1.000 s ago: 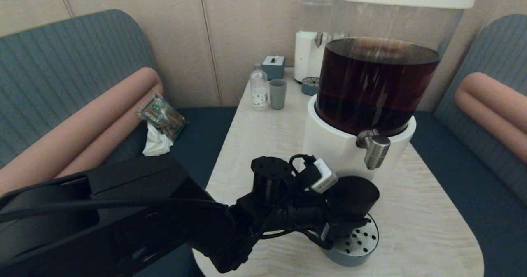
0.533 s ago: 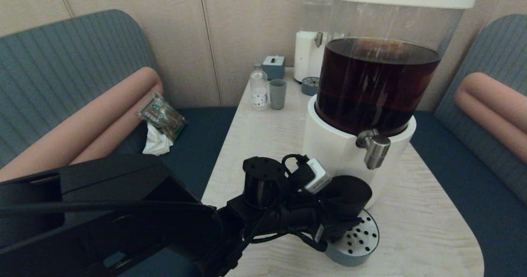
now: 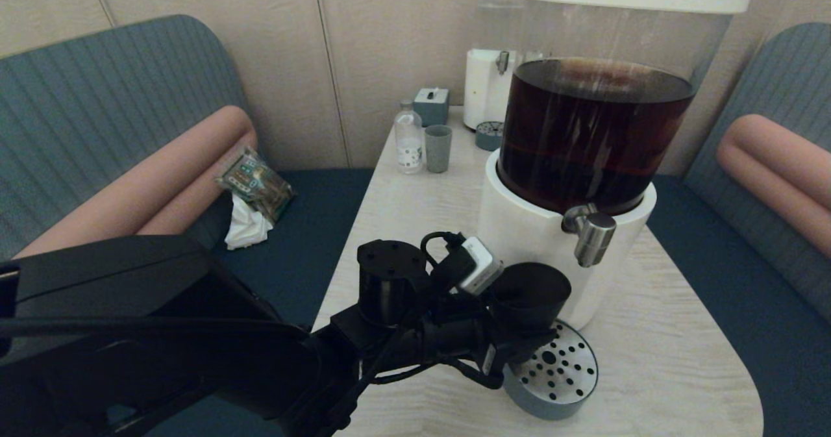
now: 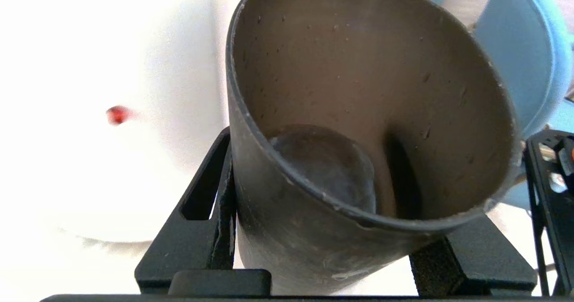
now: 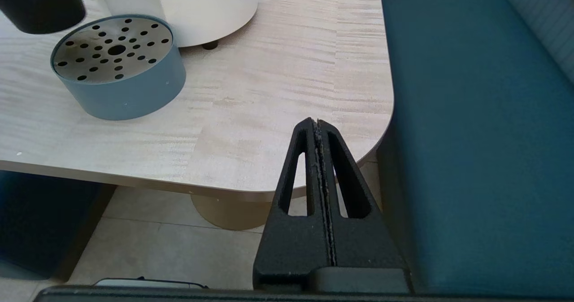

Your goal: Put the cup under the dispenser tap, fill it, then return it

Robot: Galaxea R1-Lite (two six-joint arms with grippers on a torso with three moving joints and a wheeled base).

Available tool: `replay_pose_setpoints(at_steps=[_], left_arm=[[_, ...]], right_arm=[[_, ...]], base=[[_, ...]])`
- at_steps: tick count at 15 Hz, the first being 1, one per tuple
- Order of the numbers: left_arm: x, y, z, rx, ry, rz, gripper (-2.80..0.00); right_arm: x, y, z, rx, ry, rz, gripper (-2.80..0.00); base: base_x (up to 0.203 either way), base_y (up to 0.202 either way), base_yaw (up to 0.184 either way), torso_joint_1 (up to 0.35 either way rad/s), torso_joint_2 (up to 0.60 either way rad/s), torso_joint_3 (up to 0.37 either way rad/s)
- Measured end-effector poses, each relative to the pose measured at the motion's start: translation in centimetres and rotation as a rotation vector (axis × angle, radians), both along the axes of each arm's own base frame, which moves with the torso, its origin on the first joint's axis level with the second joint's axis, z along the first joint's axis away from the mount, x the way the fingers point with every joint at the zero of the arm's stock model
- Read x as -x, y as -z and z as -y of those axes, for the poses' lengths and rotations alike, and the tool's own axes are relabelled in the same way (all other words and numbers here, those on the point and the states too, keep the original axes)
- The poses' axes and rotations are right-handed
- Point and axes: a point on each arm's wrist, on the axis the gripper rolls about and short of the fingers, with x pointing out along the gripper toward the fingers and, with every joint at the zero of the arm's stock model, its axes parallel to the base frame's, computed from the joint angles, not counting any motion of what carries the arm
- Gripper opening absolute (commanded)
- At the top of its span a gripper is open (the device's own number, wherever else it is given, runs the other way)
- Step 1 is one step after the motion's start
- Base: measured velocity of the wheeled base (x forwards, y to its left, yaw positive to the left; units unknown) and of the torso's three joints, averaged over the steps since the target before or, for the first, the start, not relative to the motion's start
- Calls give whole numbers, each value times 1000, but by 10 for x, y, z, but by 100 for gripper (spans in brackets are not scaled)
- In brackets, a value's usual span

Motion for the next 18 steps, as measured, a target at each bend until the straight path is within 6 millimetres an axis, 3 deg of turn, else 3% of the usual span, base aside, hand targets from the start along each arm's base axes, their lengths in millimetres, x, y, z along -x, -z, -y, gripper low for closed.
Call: replay_pose_setpoints(at_steps=[6,12,18], left_arm=[[-5,-11,-24,47,-134,8,-280],[-15,-21,-64,89,-325,3,-280],[-59,-37,-117,149,-567,51,-280]], right_arm=[[0,0,0,0,0,0,-280],[0,0,0,0,0,0,-280],[0,0,0,0,0,0,-280]], base=[[0,0,0,0,0,0],[0,0,0,0,0,0],[0,0,0,0,0,0]])
